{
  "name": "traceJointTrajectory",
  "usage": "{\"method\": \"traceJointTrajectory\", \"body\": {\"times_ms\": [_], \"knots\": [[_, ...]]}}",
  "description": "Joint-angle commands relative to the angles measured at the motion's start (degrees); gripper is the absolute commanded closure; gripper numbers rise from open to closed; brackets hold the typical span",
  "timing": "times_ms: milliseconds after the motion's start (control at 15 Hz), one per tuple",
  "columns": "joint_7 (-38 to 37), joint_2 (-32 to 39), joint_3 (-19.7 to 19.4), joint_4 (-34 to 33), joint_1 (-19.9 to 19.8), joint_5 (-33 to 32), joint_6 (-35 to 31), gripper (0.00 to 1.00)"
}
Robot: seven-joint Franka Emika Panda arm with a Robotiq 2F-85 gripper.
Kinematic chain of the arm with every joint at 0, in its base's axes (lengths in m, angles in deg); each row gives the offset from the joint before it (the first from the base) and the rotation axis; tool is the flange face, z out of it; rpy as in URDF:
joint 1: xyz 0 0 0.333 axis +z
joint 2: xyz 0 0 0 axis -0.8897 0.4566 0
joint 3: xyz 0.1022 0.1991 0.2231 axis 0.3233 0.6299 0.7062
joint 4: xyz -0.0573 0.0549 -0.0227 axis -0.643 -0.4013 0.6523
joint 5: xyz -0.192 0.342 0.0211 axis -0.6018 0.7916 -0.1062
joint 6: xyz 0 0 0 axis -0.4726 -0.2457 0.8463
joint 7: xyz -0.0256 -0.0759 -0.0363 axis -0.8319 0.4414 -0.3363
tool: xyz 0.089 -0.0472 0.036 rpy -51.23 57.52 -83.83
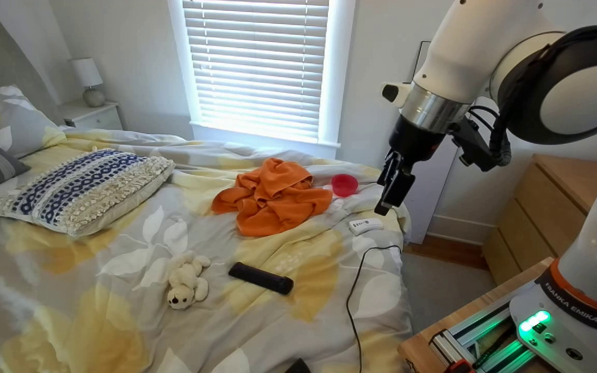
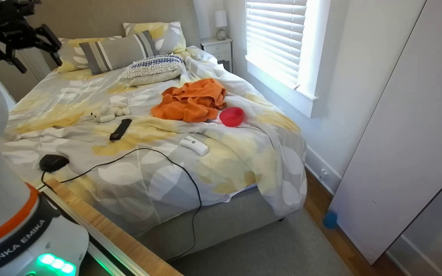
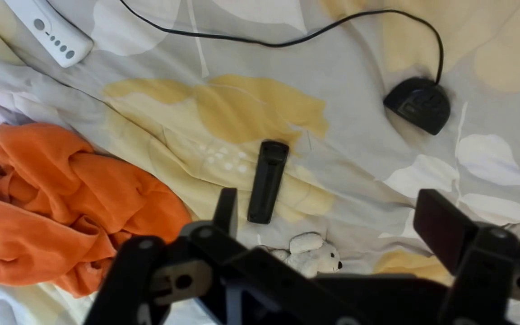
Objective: Push the button on the black object to the left of the bed
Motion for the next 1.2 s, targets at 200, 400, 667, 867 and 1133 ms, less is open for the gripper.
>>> {"method": "traceJointTrajectory", "body": {"times_ms": [200, 400, 667, 867, 1133], "knots": [[0.6, 0.2, 1.4, 0.0, 2.4, 1.4, -2.0, 0.0], [1.5, 0.7, 2.8, 0.4, 8.8, 4.3, -5.3, 0.0], [1.3, 3.9, 4.7, 0.9, 17.7, 6.0, -13.0, 0.0], [-4.8, 9.7, 9.3, 0.2, 17.1, 0.4, -17.3, 0.0], [-13.7, 18.3, 14.7, -2.3, 12.5, -8.0, -17.5, 0.0]]}}
